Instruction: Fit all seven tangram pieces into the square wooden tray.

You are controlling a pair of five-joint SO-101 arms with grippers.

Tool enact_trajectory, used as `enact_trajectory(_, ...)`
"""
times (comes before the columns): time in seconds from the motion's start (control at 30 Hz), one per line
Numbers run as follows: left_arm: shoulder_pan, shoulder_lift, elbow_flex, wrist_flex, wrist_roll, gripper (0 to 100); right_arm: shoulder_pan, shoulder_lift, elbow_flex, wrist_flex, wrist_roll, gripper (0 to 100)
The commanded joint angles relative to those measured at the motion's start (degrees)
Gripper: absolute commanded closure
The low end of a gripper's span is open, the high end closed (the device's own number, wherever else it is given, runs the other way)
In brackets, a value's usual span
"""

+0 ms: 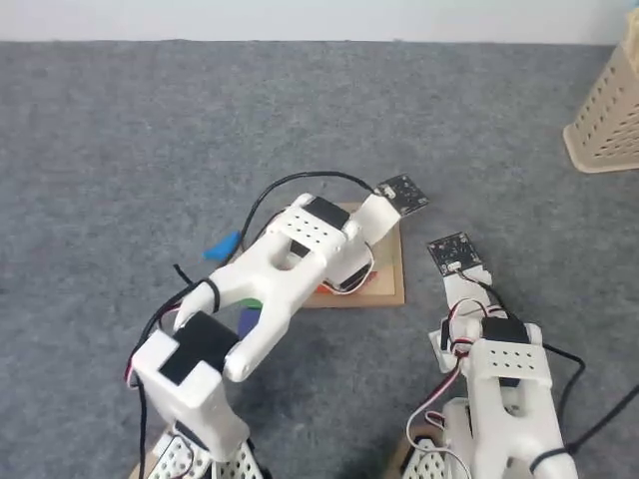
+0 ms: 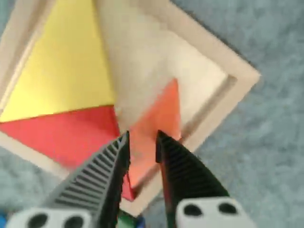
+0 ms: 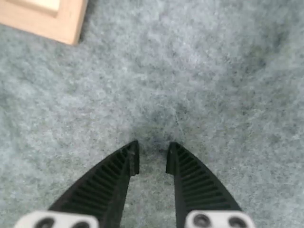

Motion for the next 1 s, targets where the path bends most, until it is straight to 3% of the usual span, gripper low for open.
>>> enact_trajectory(0.0,-1.1,-4.0,2.9,0.4,-2.1,92,1.1,-1.7,0.0,-1.1,0.5,89.6)
enact_trajectory(0.4,-5.9,-5.2,5.8,0.0,-5.2,92,1.1,-1.7,0.0,-1.1,0.5,89.6)
enact_trajectory(0.67,-5.5,-15.6,7.9,0.0,-4.7,92,1.1,-1.7,0.0,-1.1,0.5,89.6)
enact_trajectory(0.97,2.2,-12.2,1.3,-0.4,-1.1,86,1.0,-1.7,0.0,-1.1,0.5,89.6)
